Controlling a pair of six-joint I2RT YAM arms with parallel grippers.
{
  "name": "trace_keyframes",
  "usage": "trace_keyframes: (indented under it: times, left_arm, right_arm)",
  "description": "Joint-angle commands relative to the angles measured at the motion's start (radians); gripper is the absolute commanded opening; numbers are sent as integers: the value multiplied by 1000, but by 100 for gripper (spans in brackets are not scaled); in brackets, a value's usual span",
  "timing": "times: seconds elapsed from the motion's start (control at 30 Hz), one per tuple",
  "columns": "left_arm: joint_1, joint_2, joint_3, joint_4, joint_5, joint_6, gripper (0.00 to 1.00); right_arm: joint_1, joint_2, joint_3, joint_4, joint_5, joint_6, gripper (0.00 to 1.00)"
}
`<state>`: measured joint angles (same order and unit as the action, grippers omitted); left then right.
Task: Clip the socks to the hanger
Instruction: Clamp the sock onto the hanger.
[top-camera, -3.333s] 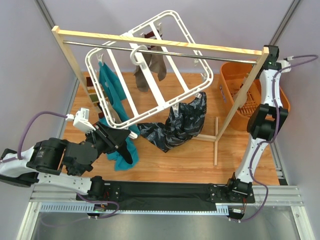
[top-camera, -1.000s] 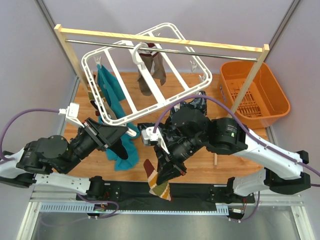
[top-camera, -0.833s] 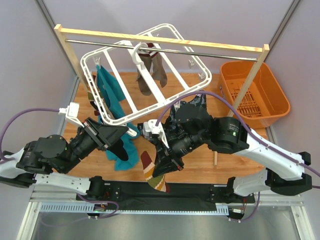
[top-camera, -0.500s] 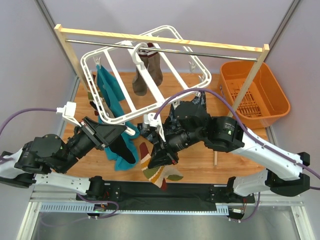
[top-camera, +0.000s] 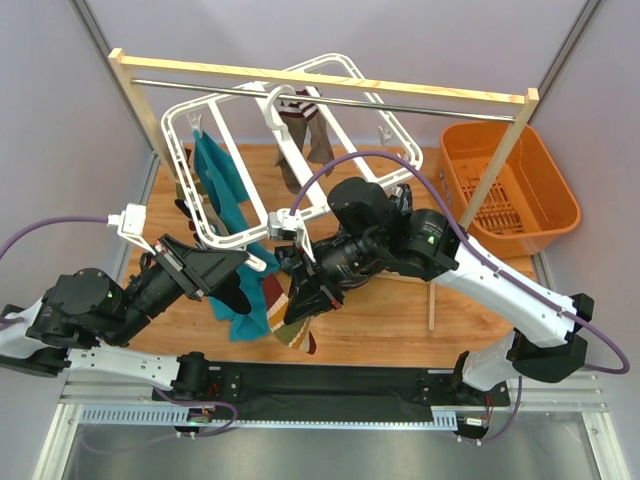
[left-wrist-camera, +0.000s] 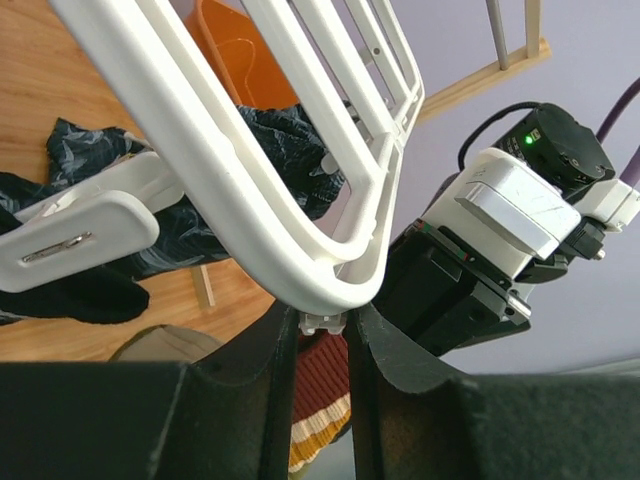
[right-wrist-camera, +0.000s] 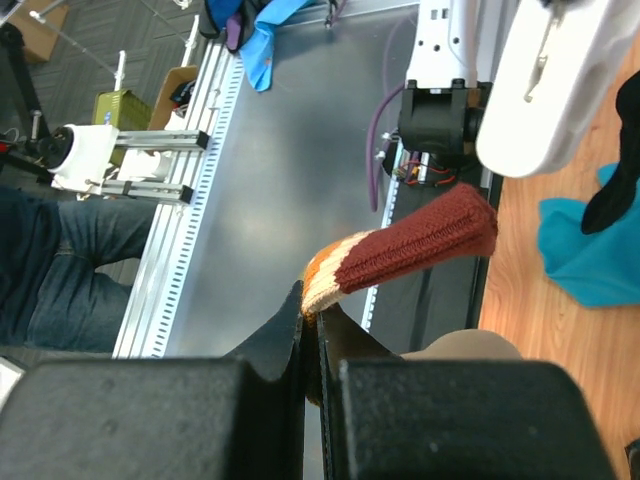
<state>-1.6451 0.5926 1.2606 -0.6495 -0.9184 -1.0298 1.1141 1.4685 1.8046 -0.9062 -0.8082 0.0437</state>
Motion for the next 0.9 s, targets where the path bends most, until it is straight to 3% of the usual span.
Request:
trace_keyframes:
  times: [0.0,0.87]
  left_arm:
    - [-1,3,3,57,7,51,0]
    - [-1,-7,-20,105,29,65,0]
  right_arm:
    - [-2,-4,44,9,-77,-25,0]
    - [-45,22,73,73,-174,-1,0]
